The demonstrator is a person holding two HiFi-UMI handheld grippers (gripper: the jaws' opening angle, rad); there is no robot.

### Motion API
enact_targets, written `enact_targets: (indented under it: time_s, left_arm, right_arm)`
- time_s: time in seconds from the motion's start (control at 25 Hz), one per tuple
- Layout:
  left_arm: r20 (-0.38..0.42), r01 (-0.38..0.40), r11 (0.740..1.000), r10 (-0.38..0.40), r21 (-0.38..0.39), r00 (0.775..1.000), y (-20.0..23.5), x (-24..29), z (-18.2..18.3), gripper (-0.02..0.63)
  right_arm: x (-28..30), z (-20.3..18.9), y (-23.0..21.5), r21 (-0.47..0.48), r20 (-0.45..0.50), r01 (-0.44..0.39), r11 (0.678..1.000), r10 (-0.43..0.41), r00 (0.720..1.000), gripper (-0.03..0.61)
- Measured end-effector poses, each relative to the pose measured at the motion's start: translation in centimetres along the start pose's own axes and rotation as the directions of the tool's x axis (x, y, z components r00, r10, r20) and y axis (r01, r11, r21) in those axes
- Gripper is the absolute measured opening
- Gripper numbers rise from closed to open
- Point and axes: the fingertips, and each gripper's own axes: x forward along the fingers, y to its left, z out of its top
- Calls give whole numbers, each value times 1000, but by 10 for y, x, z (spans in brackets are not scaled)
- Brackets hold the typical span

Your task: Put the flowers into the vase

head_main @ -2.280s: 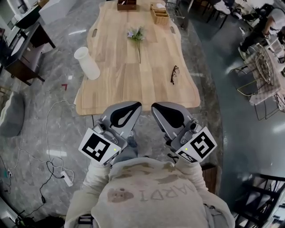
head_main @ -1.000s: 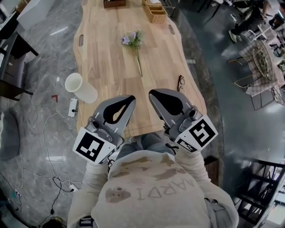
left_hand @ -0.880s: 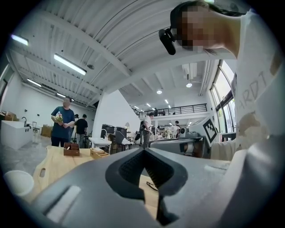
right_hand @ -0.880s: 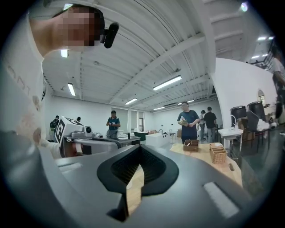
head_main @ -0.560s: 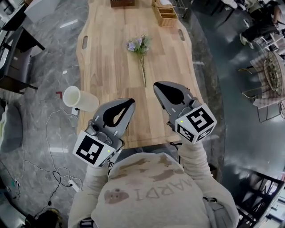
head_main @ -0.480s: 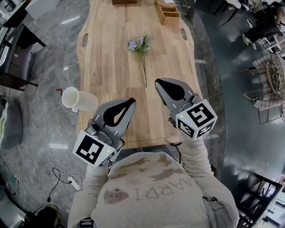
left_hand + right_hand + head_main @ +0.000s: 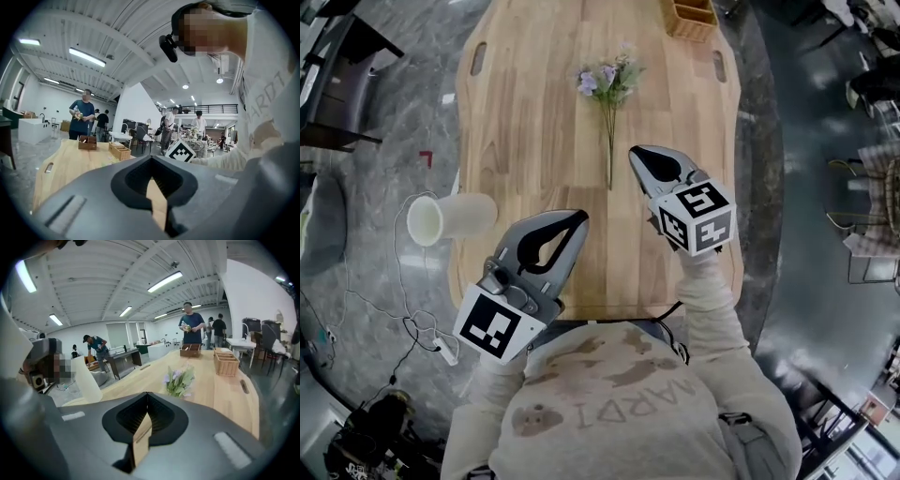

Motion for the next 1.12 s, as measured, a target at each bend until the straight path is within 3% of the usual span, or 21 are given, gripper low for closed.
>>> enact_targets:
  time_s: [0.32,0.64,0.8,1.12]
  left_arm:
    - [-63,-21,999,18,-38,998,14,24,-24,0]
    - [-108,-51,996,43,-72,993,25,29,-44,0]
    - [-119,-74,994,64,-82,991,30,25,-49,0]
    - [-117,-91,991,79,-94,990,37,18,-54,0]
  right_arm:
    - [70,-46,-39,153,-137,-24,988,45,989,48]
    - [121,-65,-53,305,-206,-26,952,93,974,121]
    - [137,-70,-56,324,-246,-5,946,90,965,153]
    - [150,-79,-52,312,-323,-1,950,106,941,114]
